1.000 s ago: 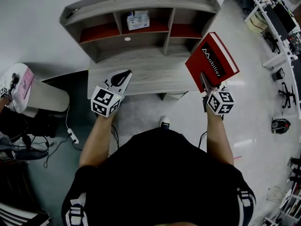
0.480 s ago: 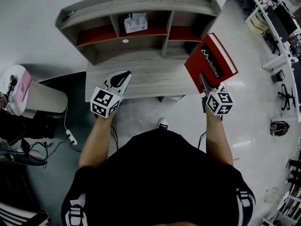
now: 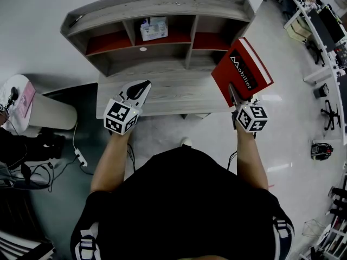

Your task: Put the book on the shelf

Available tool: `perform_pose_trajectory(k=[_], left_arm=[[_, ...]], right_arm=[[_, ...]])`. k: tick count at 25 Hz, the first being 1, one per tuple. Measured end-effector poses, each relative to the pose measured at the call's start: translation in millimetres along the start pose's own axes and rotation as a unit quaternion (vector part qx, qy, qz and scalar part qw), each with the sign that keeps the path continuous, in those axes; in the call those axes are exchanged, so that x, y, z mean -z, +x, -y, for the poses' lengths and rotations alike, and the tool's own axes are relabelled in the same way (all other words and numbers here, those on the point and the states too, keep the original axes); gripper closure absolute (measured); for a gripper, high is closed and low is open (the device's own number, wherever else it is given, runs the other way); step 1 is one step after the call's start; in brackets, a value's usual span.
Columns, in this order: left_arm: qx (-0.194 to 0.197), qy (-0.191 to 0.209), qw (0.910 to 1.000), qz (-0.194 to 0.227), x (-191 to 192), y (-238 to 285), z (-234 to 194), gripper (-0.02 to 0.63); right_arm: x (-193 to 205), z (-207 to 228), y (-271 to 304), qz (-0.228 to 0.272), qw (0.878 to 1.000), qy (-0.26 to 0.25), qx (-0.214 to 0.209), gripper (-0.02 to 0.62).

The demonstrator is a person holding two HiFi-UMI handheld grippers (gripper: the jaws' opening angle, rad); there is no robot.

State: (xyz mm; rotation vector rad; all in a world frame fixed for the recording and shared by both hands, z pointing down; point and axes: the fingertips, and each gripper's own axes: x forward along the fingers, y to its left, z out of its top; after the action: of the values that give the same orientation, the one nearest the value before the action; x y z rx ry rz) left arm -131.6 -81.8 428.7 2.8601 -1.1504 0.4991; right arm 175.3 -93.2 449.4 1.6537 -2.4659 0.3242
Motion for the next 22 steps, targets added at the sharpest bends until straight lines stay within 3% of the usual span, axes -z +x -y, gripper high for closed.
perform_pose_trajectory(k=[22], left_arm=[[-0.03,-0.005,0.9995,-0.012,-17,56,3,0.584]], right_arm=[[-11,56,34,0.003,0.999,0.001,-0.04,0.42]])
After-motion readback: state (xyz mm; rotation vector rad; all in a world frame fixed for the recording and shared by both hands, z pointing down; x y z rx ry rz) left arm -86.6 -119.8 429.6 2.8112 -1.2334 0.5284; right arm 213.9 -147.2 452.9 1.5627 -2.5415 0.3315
